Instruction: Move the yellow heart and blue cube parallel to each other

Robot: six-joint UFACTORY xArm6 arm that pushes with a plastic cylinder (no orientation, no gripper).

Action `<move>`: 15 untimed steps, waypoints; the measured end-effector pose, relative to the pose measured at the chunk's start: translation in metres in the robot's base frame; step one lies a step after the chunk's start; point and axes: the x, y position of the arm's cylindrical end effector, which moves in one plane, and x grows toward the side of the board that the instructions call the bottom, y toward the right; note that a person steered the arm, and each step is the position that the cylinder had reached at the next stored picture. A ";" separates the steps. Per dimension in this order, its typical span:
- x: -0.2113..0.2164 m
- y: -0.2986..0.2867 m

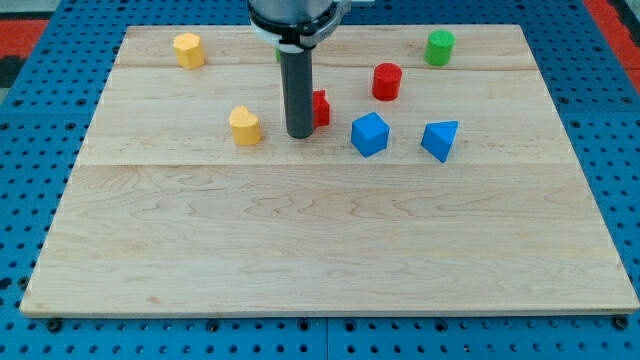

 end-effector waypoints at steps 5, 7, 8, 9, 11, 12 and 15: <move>0.052 0.093; 0.004 0.104; -0.024 0.124; -0.038 0.120; 0.009 0.086; 0.038 0.085; -0.012 0.071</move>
